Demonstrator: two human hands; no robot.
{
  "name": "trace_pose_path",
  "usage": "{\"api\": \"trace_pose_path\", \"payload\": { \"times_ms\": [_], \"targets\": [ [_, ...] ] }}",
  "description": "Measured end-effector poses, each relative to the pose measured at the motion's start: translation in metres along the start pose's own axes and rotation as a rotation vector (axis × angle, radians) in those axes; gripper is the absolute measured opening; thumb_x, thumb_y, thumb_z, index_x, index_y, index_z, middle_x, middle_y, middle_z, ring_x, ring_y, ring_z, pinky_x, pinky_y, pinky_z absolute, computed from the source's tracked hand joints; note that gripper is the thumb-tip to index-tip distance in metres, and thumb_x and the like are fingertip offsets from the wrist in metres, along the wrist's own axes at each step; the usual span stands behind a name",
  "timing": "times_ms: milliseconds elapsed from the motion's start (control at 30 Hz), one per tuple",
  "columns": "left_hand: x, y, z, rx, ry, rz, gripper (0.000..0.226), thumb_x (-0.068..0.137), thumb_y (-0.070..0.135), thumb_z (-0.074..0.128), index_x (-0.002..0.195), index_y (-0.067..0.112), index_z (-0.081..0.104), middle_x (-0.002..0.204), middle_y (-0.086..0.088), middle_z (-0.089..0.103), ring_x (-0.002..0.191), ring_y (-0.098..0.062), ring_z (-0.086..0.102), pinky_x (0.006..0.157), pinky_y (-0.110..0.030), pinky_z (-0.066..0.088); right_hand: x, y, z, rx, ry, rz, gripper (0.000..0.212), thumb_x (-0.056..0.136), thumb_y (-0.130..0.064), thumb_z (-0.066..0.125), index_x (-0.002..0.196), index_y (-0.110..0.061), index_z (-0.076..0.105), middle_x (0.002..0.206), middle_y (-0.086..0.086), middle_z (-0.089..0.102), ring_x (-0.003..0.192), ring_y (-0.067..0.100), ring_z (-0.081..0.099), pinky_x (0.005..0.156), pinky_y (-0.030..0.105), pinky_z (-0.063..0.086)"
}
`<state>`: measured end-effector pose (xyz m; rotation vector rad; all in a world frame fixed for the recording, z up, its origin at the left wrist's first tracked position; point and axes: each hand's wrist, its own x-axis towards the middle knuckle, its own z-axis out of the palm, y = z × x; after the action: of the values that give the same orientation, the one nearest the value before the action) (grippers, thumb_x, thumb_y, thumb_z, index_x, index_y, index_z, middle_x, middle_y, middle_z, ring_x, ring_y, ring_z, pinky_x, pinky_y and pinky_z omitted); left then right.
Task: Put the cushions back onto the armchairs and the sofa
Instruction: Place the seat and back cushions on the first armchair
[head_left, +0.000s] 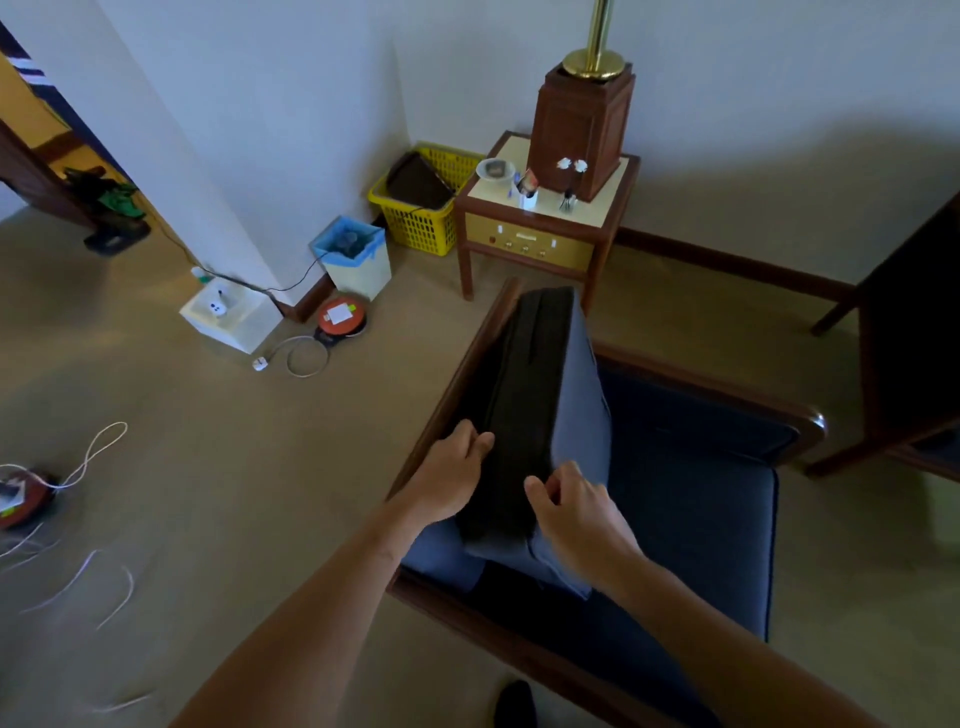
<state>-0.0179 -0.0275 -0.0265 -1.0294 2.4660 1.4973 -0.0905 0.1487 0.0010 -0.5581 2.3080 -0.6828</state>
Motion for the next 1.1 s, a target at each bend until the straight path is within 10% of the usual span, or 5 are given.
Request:
{"api": "trace_pose_path", "payload": {
  "times_ms": [633,800,900,1000,1100],
  "targets": [
    [-0.047,0.2,0.224,-0.011,-0.038,0.405,0.043,0.11,0.029,0.049,0.071,0.016,0.037,0.063,0.003,0.043,0.056,-0.016,0.045,0.059,-0.037,0.031,-0.098,0.23,-0.187,0.27,0.621,-0.177,0.035,0.102,-0.025,0.058,0.07,-0.016,0.047,0.061,0.001,0.05,0.053,0.009,0.04,0.047,0.028,0.032],
    [-0.06,0.222,0.272,0.763,-0.099,0.532,0.034,0.105,0.047,0.045,0.102,0.015,0.054,0.107,-0.013,0.065,0.102,-0.037,0.063,0.079,-0.044,0.048,-0.116,0.312,-0.178,0.144,0.493,-0.107,0.028,0.103,-0.028,0.054,0.076,-0.023,0.048,0.073,-0.002,0.054,0.062,0.017,0.05,0.055,0.039,0.044],
    [-0.055,0.249,0.292,1.019,-0.13,0.81,0.044,0.094,0.038,0.055,0.132,0.015,0.047,0.138,-0.017,0.046,0.129,-0.041,0.046,0.1,-0.053,0.045,-0.13,0.346,-0.176,0.193,0.531,-0.09,0.029,0.101,-0.025,0.057,0.075,-0.025,0.046,0.072,-0.003,0.053,0.064,0.018,0.049,0.053,0.032,0.04],
    [-0.041,0.275,0.31,1.308,-0.592,0.936,0.081,0.081,0.012,0.06,0.157,0.023,0.031,0.173,-0.012,0.007,0.161,-0.034,0.003,0.126,-0.063,0.012,-0.144,0.361,-0.172,0.292,0.539,-0.053,0.027,0.102,-0.022,0.056,0.078,-0.026,0.046,0.076,-0.001,0.054,0.064,0.016,0.048,0.052,0.026,0.038],
    [-0.028,0.288,0.334,1.616,-0.601,1.054,0.117,0.078,0.019,0.076,0.166,0.029,0.0,0.172,-0.015,0.009,0.158,-0.036,0.011,0.122,-0.067,0.019,-0.159,0.368,-0.168,0.462,0.478,0.017,0.016,0.101,-0.037,0.058,0.091,-0.028,0.05,0.093,-0.002,0.057,0.075,0.013,0.056,0.061,0.026,0.048]
  ]
}}
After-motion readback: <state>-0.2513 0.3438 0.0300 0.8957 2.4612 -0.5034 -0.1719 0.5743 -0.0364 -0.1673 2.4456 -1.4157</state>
